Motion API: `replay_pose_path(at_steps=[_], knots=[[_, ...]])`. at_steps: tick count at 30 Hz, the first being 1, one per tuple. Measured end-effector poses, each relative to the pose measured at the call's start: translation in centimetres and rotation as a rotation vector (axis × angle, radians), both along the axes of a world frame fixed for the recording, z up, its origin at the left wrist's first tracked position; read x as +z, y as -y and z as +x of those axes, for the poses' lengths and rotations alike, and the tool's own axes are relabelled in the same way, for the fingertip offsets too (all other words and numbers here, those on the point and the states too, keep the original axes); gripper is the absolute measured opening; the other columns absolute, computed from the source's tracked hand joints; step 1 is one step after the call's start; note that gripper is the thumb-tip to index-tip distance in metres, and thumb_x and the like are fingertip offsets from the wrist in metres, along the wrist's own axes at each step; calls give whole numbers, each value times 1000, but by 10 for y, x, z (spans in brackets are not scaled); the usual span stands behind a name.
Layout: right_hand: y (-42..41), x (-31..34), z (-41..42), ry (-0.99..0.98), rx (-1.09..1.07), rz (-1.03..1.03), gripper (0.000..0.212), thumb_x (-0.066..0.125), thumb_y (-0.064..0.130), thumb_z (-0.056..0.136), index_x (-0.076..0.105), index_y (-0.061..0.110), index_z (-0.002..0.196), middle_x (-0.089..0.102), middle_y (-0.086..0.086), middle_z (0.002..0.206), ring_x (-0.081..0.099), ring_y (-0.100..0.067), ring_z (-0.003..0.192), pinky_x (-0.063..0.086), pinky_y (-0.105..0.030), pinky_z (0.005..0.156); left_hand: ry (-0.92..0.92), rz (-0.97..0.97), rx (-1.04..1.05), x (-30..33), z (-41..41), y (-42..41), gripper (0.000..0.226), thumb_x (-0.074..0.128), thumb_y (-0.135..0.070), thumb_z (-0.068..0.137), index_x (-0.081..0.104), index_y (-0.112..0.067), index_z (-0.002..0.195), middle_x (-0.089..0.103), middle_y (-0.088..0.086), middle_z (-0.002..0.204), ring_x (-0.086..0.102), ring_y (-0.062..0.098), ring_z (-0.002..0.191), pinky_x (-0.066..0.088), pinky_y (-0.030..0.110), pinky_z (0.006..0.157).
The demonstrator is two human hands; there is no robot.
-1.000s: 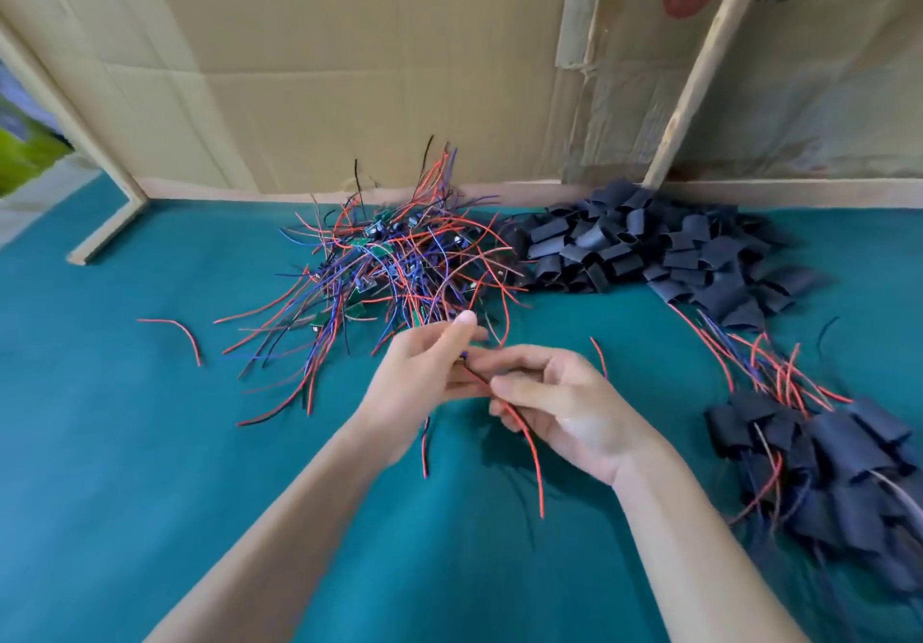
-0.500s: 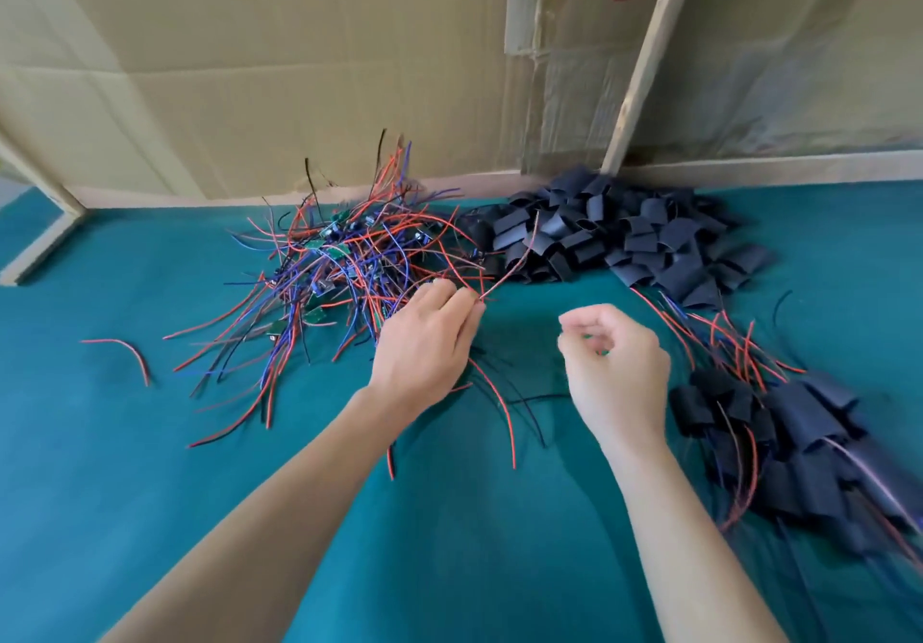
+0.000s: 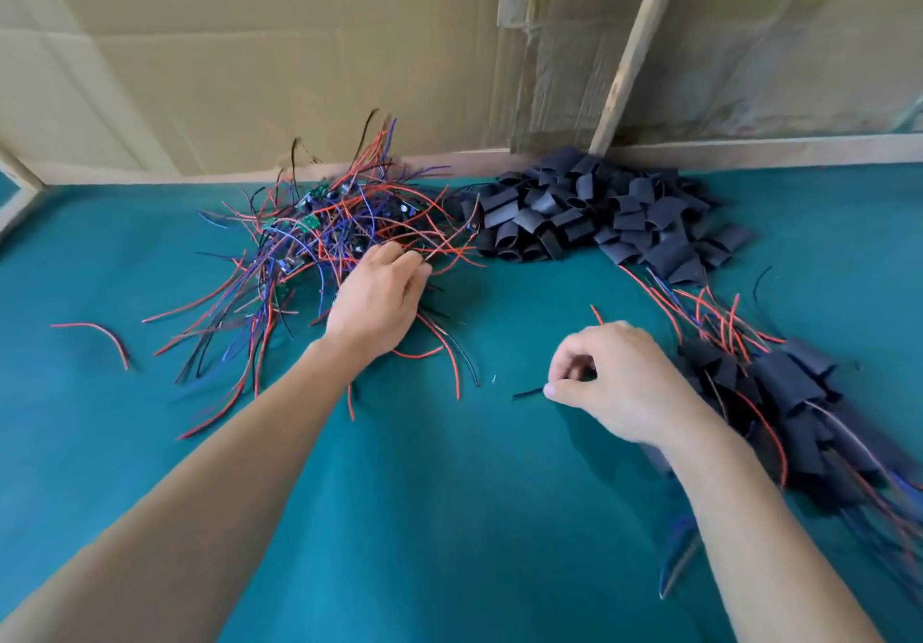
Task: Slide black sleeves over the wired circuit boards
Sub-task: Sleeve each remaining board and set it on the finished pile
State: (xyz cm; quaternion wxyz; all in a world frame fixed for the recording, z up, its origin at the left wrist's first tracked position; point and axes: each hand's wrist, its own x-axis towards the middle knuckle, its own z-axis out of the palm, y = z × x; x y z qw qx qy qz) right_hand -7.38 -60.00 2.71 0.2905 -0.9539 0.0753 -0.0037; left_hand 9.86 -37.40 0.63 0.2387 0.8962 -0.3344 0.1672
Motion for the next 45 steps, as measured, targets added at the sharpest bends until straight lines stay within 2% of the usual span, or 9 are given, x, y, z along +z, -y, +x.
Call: replay_pose_path(at_steps=[4, 8, 12, 18, 22, 25, 31, 37, 45], knots=[[11, 15, 7, -101, 49, -89, 19, 73, 30, 93, 68, 23, 76, 69, 5, 74, 57, -10, 76, 39, -26, 64, -161, -205, 92, 12, -5, 2, 33, 49, -19, 106, 64, -4, 80, 62, 11, 82, 58, 32, 80, 42, 36, 72], [40, 36, 1, -19, -73, 85, 16, 78, 26, 88, 70, 22, 75, 72, 5, 72, 62, -12, 68, 51, -38, 74, -539, -665, 65, 39, -18, -9, 37, 43, -25, 108, 68, -15, 82, 70, 0, 69, 62, 17, 62, 49, 29, 56], [46, 39, -1, -96, -117, -154, 16, 74, 19, 85, 72, 25, 71, 71, 11, 68, 63, -1, 66, 49, -22, 67, -852, -853, -57, 46, -46, -13, 45, 41, -33, 109, 72, -8, 88, 65, 4, 60, 58, 14, 45, 46, 21, 41], [13, 45, 45, 108, -162, -70, 11, 70, 25, 86, 70, 30, 77, 71, 19, 76, 65, -12, 88, 49, -30, 77, -1055, -692, -203, 14, -74, -11, 32, 43, -26, 109, 71, -11, 103, 70, 17, 68, 48, 19, 35, 36, 19, 33], [-22, 23, 108, 232, -179, -33, 21, 67, 19, 91, 67, 25, 111, 67, 4, 114, 63, -24, 106, 51, -37, 91, -1061, -680, -202, 0, -73, -16, 28, 43, -19, 109, 68, -9, 106, 72, 19, 72, 48, 19, 32, 34, 18, 32], [-40, -8, 136, 292, -322, -18, 34, 65, 25, 95, 56, 22, 127, 50, -3, 131, 59, -33, 109, 45, -39, 79, -1041, -669, -194, -6, -74, -18, 27, 41, -17, 109, 67, -8, 107, 70, 18, 69, 48, 20, 32, 35, 19, 31], [-35, -27, 154, 435, -559, 63, 35, 67, 36, 95, 62, 24, 127, 58, -5, 126, 59, -33, 108, 41, -38, 79, -1060, -647, -207, -10, -71, -17, 26, 42, -18, 109, 65, -9, 105, 68, 14, 67, 52, 23, 36, 40, 22, 32], [-32, -25, 157, 461, -662, 230, 22, 66, 16, 92, 73, 28, 108, 74, 7, 108, 66, -24, 97, 50, -33, 75, -1065, -629, -222, -8, -72, -18, 26, 42, -20, 109, 66, -10, 105, 69, 14, 68, 56, 25, 40, 44, 25, 35], [-33, -23, 168, 450, -634, 64, 26, 63, 22, 96, 74, 35, 114, 71, 6, 112, 62, -27, 96, 43, -32, 72, -1076, -615, -226, -6, -72, -16, 25, 42, -19, 109, 65, -10, 104, 69, 13, 70, 60, 26, 45, 46, 26, 38]])
